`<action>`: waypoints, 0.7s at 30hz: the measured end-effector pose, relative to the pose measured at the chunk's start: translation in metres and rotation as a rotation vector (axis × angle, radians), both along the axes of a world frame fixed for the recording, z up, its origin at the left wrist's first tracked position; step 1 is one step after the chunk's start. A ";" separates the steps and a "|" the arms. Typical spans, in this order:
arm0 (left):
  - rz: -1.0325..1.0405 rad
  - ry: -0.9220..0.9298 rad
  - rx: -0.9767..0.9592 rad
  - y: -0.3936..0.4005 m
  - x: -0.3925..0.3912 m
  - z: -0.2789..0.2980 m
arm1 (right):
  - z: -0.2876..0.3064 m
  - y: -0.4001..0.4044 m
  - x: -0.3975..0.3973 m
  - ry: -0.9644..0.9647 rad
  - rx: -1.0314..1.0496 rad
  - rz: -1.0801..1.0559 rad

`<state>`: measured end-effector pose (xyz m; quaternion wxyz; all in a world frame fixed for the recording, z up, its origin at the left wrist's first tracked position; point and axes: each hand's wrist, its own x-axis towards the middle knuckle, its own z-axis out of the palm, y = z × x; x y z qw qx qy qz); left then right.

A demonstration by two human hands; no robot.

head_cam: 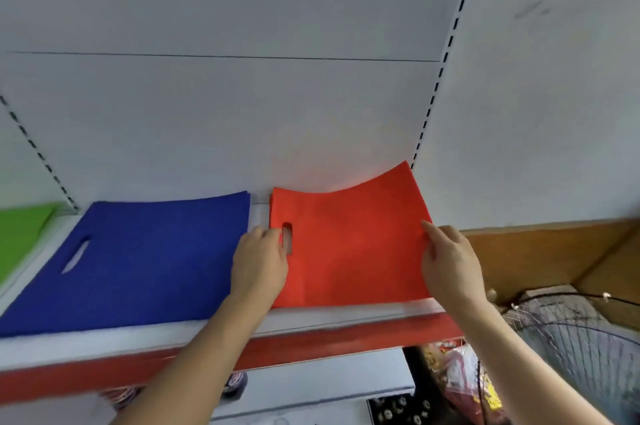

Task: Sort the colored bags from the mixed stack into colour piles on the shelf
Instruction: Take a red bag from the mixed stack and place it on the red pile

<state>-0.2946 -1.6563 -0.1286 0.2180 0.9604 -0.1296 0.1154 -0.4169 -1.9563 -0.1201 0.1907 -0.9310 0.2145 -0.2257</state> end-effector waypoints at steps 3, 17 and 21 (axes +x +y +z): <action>0.066 -0.012 0.070 -0.007 -0.007 0.001 | -0.009 -0.011 0.008 0.060 -0.021 0.034; 0.159 -0.002 0.263 -0.020 -0.013 0.010 | -0.010 -0.016 0.017 0.341 -0.086 0.071; 0.148 -0.087 0.233 -0.016 -0.024 0.012 | -0.008 -0.011 0.016 0.231 -0.184 0.071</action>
